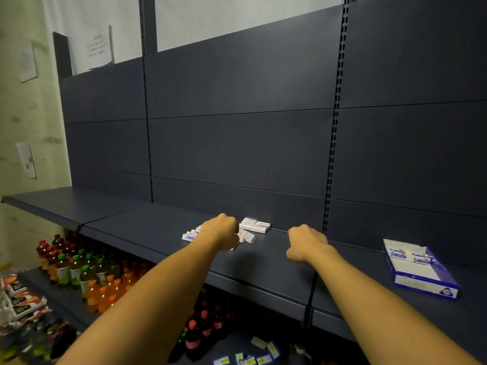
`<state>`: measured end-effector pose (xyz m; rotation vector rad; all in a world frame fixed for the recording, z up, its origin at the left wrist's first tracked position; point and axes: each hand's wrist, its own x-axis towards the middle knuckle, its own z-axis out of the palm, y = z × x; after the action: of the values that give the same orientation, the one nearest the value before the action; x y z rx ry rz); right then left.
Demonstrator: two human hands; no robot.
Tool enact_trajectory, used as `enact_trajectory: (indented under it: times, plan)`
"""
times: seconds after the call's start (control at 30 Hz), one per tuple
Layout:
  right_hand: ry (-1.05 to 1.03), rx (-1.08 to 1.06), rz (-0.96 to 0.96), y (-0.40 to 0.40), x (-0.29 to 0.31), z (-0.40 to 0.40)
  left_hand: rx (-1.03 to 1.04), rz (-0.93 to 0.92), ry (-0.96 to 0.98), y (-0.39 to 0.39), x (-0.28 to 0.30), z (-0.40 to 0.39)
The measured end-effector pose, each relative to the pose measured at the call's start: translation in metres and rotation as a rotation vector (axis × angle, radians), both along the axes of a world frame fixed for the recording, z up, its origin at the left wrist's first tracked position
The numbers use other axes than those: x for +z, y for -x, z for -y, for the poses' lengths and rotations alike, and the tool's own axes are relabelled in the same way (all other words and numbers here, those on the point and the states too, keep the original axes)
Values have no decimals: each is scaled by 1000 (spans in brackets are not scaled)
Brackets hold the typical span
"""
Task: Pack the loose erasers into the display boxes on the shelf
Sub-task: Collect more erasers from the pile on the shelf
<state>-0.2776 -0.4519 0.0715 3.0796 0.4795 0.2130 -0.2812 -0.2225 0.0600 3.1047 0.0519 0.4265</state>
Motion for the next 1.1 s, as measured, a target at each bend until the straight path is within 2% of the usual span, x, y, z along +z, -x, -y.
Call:
enact_trajectory:
  times: [0.27,0.6,0.87,1.1]
  plan:
    - [18,-2,50,-28,3,-33,-56,6,22,-32,-11,-25]
    - [-78,-25,89,-130,-7,-65,-114,-7,-41,-115,-13,-49]
    - [-85,-14,137,-195,-23,-78,-134,42,32,-187,-36,-60]
    - [-134,-50,97,-230,-44,-90,-174,60,107,-239,-44,-82]
